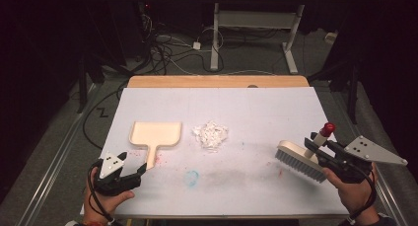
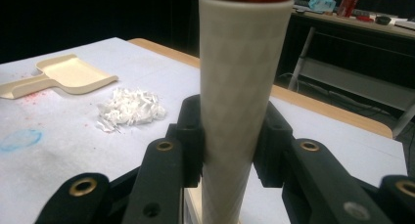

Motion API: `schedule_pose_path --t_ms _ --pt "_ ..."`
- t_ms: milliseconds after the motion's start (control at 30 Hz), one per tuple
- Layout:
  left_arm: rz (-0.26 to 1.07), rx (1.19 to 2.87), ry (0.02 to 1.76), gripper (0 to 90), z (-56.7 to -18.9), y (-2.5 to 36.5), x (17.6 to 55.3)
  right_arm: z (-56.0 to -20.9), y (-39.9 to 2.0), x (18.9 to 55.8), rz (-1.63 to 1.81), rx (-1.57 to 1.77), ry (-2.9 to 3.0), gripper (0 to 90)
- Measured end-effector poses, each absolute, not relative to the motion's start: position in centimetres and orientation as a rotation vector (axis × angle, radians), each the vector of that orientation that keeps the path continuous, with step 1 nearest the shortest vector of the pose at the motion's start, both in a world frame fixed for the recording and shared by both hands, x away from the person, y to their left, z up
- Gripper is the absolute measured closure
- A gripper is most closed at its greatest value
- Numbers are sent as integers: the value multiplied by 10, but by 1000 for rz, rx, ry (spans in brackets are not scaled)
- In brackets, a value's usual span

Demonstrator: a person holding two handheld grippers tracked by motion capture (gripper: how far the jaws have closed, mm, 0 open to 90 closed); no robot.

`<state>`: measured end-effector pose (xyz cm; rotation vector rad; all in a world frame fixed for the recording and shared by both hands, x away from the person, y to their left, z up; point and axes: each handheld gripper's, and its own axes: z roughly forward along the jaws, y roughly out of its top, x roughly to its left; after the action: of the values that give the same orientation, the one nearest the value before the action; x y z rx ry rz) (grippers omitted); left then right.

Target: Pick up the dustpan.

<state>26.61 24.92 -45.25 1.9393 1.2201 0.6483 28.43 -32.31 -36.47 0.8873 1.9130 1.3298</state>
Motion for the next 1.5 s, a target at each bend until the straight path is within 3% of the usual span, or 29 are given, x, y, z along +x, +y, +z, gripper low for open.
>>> schedule_pose_path --t_ms 167,500,700,900,1200,1333,1500 --pt "513 1932 1324 227 -467 228 277 -367 -320 287 1307 875 1923 700" --pt "495 1956 1494 299 -486 210 343 -368 -319 287 1295 885 1906 700" --pt "524 1967 1511 416 -486 210 351 -370 -318 288 1292 885 1923 700" --pt "514 1982 1503 629 -484 213 358 -371 -316 289 1295 882 1933 700" --pt "534 2063 1457 636 -478 214 361 -373 -315 290 1291 878 1940 700" --pt "597 2124 1401 636 -460 215 353 -373 -316 291 1288 890 1939 700" --pt "569 2217 1313 637 -444 214 339 -374 -316 291 1285 889 1940 700"
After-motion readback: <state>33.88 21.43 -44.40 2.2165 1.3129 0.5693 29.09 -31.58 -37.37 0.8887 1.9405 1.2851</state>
